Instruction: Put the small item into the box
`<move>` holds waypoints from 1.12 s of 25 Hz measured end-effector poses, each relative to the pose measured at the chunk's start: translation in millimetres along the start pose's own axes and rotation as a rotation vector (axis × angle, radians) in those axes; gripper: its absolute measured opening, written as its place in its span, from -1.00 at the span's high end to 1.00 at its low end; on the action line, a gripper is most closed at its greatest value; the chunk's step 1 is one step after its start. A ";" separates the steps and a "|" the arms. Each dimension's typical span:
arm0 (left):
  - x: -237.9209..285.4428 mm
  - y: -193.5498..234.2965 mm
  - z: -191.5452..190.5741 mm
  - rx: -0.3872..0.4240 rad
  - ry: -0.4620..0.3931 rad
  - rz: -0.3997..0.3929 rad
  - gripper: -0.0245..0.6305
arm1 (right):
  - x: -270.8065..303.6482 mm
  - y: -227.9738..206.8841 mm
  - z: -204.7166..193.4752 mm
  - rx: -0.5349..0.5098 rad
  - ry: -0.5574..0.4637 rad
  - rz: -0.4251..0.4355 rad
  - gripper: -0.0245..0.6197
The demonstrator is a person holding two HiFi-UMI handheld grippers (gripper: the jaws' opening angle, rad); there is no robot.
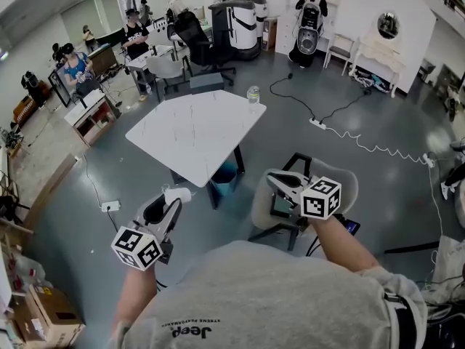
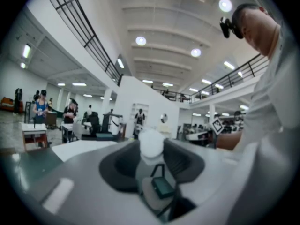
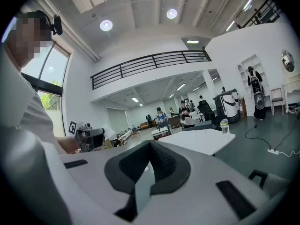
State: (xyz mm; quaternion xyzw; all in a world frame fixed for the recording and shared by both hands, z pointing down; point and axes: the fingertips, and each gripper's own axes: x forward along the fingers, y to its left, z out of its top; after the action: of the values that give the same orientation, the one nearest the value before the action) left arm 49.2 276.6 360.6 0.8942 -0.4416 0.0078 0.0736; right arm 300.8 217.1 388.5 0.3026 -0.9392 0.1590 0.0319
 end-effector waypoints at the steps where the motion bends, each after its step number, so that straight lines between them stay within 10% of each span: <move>1: 4.4 -5.1 0.4 0.000 0.000 -0.002 0.45 | -5.1 -3.8 -0.2 0.003 0.000 0.000 0.90; 16: 38.3 -16.9 -5.3 -0.008 0.014 -0.028 0.45 | -19.7 -38.2 -9.6 0.036 -0.004 -0.011 0.90; 28: 36.4 107.7 1.7 -0.013 -0.013 -0.089 0.45 | 83.9 -36.2 7.8 0.028 -0.013 -0.094 0.90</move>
State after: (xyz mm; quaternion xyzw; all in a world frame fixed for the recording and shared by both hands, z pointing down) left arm -13.9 183.2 375.3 0.9125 -0.4018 -0.0040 0.0768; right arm 253.7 140.0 404.3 0.3478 -0.9218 0.1685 0.0292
